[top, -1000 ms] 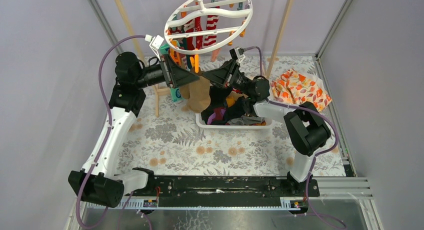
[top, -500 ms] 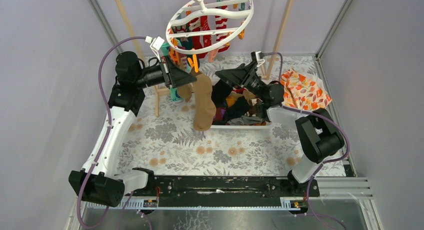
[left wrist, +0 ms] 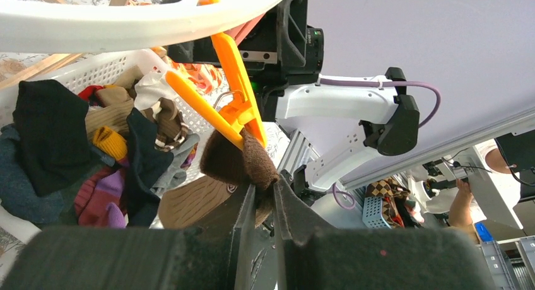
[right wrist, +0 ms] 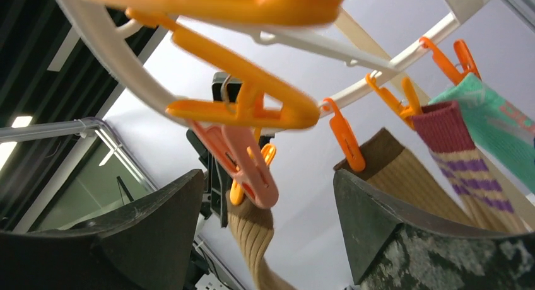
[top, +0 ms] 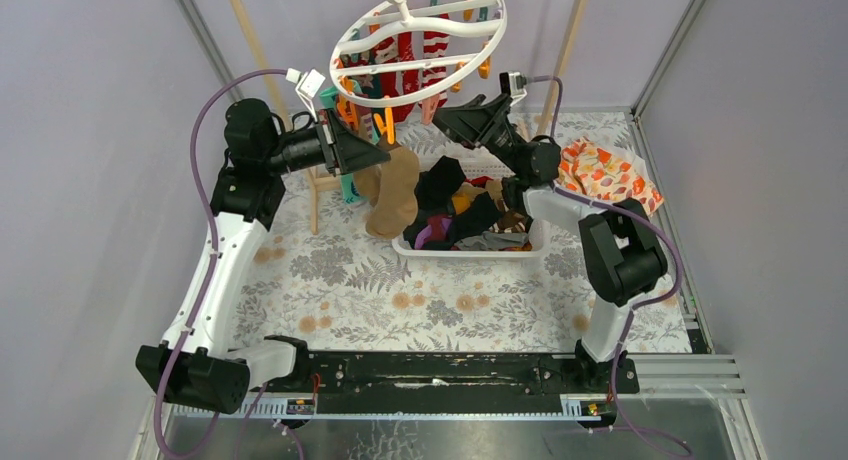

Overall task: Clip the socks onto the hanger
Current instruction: Open the clamp at the hanger.

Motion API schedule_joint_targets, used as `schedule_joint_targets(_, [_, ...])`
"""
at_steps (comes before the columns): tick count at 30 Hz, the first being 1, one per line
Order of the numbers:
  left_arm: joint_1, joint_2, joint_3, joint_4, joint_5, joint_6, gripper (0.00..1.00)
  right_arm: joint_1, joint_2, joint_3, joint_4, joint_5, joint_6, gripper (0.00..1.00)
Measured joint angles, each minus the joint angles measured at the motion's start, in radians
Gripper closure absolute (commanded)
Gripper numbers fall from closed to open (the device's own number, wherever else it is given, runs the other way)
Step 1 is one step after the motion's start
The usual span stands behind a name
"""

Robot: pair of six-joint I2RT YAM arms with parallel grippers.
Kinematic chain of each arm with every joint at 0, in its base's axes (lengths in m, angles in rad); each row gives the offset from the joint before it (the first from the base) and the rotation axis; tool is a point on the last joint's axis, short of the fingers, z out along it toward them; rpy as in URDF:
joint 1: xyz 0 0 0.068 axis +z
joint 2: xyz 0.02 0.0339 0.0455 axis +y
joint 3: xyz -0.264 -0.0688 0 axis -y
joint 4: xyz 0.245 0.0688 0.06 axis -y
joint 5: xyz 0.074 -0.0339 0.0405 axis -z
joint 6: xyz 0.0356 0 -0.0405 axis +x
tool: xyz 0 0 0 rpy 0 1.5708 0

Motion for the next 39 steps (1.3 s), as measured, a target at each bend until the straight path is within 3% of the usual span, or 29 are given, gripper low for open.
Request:
schedule_joint_targets(4, [0.001,0.0,0.009,-0.013,0.001,0.001,0.8,0.014,0.046,0.067,-0.002,-0.001,0.0,0.25])
schedule_joint_targets(14, [0.019,0.0,0.025,-0.021,0.01,0.003,0.79,0.042,0.042,0.048,-0.001,0.005,-0.036,0.65])
schedule_joint_targets(16, [0.022,0.0,0.028,-0.023,0.01,0.004,0.79,0.042,0.031,0.03,-0.001,0.009,-0.048,0.65])
schedule_joint_targets(23, [0.035,-0.001,0.03,-0.035,0.017,0.005,0.8,0.047,0.002,0.026,0.0,0.008,-0.077,0.36])
schedule_joint_targets(27, [0.042,-0.002,0.033,-0.046,0.021,0.005,0.8,0.064,-0.001,0.026,0.001,0.008,-0.1,0.35])
schedule_joint_targets(39, [0.065,-0.005,0.053,-0.056,0.043,0.005,0.79,0.089,0.002,0.04,0.0,0.01,-0.145,0.74])
